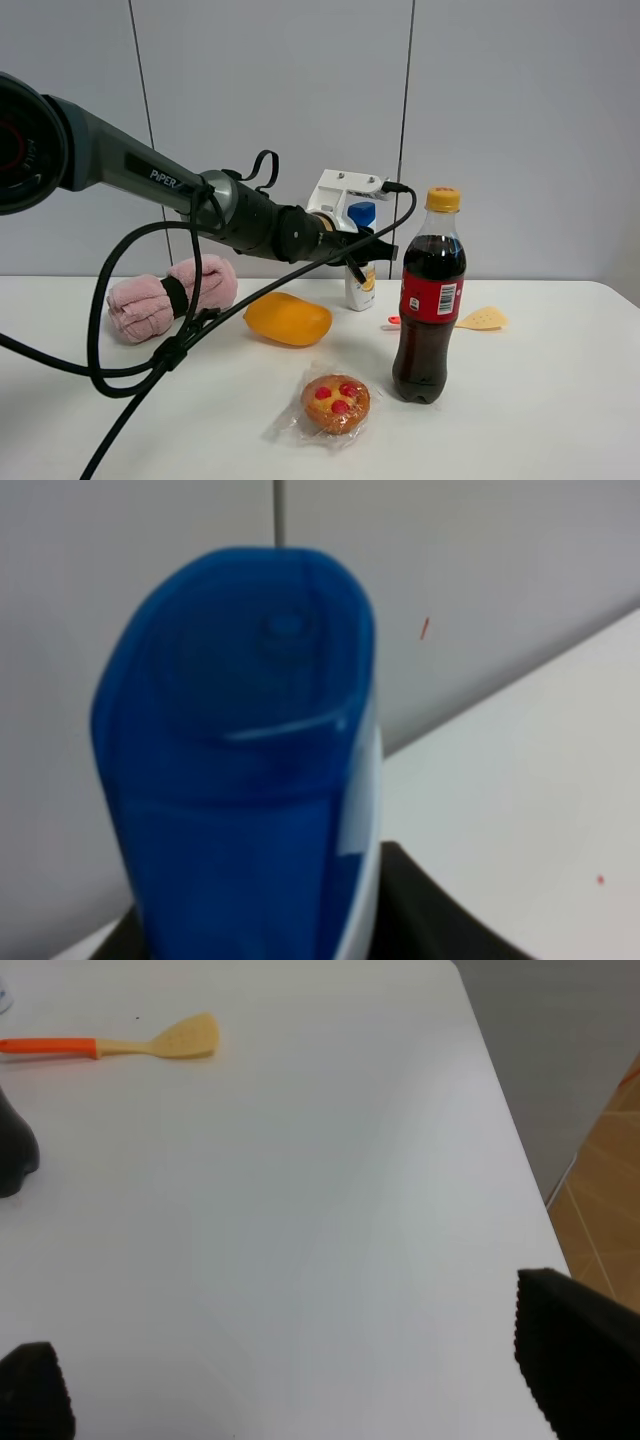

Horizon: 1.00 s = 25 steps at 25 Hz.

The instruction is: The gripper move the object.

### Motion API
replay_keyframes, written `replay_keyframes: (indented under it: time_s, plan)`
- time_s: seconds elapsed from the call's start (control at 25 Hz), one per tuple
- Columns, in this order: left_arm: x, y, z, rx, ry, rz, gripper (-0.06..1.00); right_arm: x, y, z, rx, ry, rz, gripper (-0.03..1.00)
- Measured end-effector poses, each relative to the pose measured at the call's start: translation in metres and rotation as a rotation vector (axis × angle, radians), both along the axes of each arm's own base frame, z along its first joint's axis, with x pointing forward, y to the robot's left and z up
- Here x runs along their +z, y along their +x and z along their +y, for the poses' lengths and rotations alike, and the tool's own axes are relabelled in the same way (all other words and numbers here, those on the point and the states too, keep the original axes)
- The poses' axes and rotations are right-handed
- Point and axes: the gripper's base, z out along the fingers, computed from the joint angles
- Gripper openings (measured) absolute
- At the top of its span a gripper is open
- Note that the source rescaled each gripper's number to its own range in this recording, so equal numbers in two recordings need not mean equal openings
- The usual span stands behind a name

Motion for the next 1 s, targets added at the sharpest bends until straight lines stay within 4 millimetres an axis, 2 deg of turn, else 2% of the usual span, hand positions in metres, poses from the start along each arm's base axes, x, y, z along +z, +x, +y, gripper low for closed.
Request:
replay_keyframes:
  time_s: [0.36, 0.6, 1.0]
  plan:
    - [0.028, -0.004, 0.001, -0.008, 0.012, 0.032, 0.03, 0.0, 0.0, 0.0, 0.0, 0.0, 0.0, 1.0]
    - [0.054, -0.008, -0.001, -0.018, -0.005, 0.008, 0.03, 0.0, 0.0, 0.0, 0.0, 0.0, 0.0, 1.0]
    - [0.1, -0.025, 0.007, -0.046, 0.071, 0.111, 0.03, 0.0, 0.0, 0.0, 0.0, 0.0, 0.0, 1.0]
